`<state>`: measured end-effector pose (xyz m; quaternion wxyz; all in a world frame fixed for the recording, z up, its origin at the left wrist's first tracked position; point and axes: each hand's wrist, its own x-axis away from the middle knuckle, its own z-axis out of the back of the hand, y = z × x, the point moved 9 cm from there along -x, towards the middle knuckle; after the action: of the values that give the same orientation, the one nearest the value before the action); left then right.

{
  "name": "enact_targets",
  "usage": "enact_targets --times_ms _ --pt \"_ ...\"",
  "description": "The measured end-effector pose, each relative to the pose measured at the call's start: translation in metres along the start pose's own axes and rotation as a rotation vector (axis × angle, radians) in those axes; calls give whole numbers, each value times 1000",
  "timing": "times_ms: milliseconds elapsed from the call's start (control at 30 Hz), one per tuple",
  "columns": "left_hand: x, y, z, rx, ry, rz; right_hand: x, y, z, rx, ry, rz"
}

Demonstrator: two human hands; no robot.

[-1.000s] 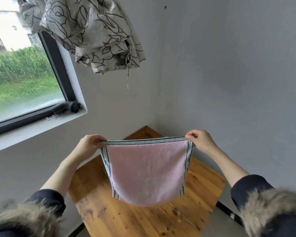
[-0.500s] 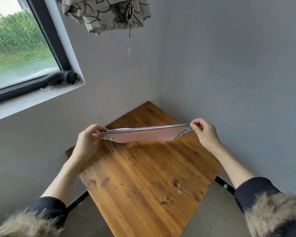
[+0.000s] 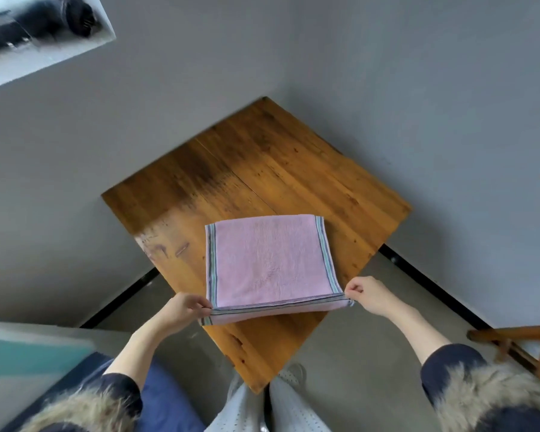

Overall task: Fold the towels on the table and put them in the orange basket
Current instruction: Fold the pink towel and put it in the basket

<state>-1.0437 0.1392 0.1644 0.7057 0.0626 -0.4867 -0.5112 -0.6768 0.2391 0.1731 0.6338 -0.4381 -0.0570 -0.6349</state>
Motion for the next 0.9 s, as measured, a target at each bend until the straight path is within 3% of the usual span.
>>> enact_targets --times_ms 200,533,733,900 --pt "-8 -2 -6 76 -66 50 -5 0 4 64 -113 -57" --pt "-49 26 59 185 344 -74 -66 -37 41 -167 245 95" --pt "-93 20 76 177 453 -68 -114 -45 48 -166 365 122" --pt "-126 11 79 151 453 -48 -147 -50 45 -154 402 143"
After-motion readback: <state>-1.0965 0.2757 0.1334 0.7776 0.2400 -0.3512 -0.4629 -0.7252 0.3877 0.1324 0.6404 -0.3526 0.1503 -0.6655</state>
